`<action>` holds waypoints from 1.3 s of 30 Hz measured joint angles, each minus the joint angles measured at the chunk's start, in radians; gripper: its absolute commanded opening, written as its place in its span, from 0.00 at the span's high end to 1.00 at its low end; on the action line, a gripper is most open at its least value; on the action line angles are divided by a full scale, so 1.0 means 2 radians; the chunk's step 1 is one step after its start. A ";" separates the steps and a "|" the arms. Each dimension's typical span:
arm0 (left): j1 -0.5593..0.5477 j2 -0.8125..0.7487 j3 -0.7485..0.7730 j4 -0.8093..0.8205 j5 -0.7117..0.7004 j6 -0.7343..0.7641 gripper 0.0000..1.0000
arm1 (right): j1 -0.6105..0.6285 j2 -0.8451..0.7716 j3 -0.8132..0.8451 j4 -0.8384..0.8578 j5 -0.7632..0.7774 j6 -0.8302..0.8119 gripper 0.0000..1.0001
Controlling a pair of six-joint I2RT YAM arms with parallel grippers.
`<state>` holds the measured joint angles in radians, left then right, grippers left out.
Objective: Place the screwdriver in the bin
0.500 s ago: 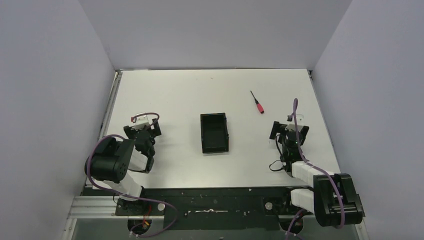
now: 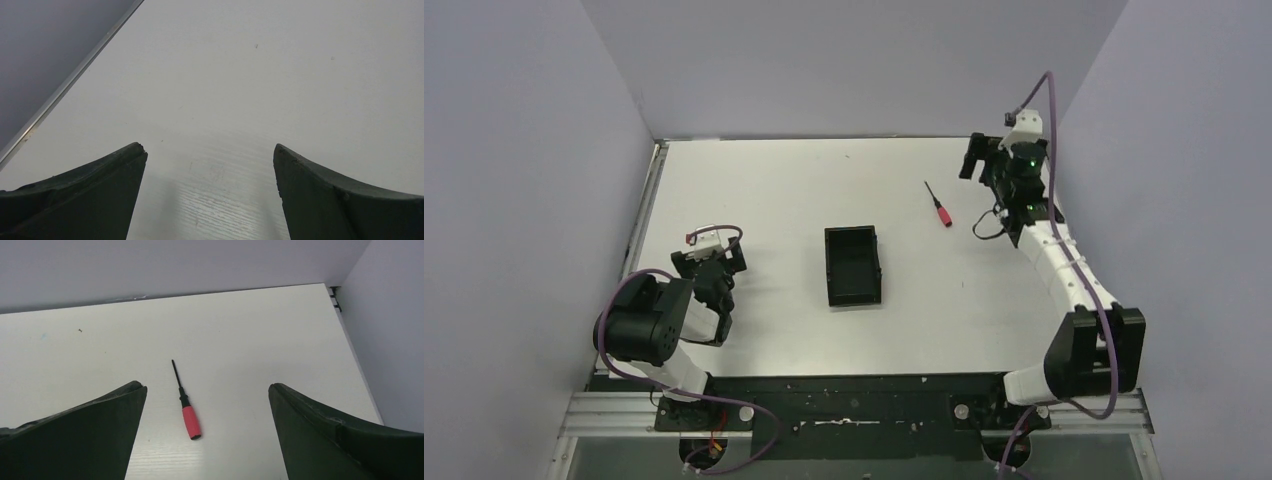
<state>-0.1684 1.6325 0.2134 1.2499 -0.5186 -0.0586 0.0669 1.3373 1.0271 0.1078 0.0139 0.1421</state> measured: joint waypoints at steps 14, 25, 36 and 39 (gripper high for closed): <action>0.000 0.000 0.000 -0.001 0.000 0.000 0.03 | 0.054 0.323 0.292 -0.301 -0.017 -0.047 0.09; 0.000 0.000 0.000 -0.001 0.000 0.000 0.03 | 0.045 0.427 0.338 -0.360 -0.023 -0.049 0.74; 0.000 0.000 0.000 -0.001 0.000 0.000 0.03 | 0.045 0.406 0.336 -0.378 -0.026 -0.035 1.00; 0.000 0.000 0.000 -0.002 0.000 0.000 0.03 | 0.047 0.367 0.332 -0.392 -0.015 -0.015 1.00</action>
<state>-0.1684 1.6325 0.2134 1.2469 -0.5186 -0.0589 0.1600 2.0720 1.6920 -0.6765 -0.0166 0.1112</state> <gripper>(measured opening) 0.974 0.238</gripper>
